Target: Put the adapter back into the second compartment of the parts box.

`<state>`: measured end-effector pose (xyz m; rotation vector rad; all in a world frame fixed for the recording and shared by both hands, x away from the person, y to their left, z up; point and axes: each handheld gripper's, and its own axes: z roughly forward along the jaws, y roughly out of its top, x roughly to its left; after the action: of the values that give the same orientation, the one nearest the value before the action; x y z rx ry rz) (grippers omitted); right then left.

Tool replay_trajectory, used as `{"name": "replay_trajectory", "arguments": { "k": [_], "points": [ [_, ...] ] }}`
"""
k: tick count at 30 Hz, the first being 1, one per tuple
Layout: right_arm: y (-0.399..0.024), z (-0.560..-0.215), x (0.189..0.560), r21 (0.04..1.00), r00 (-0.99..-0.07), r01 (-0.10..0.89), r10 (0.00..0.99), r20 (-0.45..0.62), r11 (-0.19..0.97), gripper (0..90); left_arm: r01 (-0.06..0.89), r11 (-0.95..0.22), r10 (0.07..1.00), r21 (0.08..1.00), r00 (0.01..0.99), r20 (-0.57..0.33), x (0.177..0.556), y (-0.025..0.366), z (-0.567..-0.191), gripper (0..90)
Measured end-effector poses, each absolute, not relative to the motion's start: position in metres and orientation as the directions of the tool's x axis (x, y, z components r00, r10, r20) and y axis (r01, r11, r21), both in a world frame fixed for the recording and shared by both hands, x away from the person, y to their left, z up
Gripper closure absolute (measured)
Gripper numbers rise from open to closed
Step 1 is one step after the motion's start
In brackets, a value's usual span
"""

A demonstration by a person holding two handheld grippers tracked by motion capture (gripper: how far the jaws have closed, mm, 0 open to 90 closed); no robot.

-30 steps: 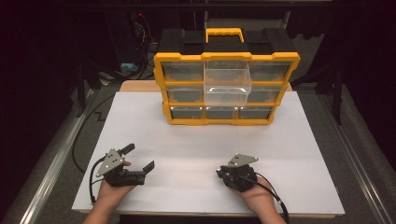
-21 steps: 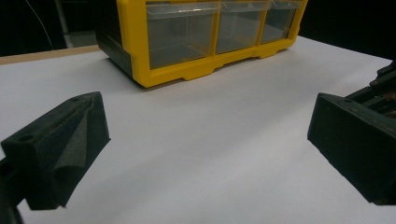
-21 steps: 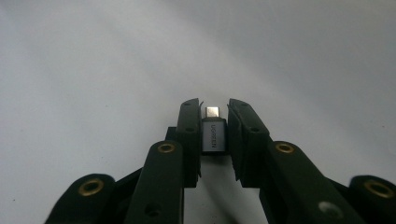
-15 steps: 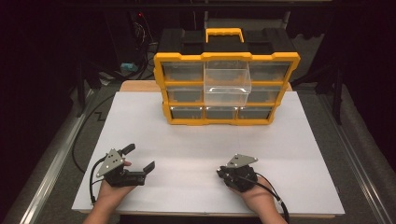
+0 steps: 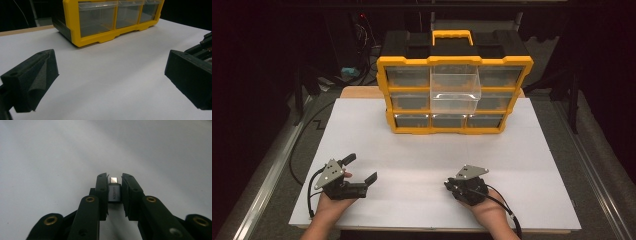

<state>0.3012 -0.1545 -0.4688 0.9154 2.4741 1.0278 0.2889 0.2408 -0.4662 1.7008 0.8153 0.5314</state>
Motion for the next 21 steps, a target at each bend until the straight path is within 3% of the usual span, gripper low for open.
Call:
{"name": "replay_trajectory", "arguments": {
  "k": [21],
  "points": [
    [-0.191, -0.456, 0.299, 0.751, -0.710, 0.441, 0.703, -0.044, 0.492, 77.5, 0.252, -0.137, 0.751, 0.958, 0.657, -0.065, 0.290, 0.242, -0.467, 0.3]
  ]
}}
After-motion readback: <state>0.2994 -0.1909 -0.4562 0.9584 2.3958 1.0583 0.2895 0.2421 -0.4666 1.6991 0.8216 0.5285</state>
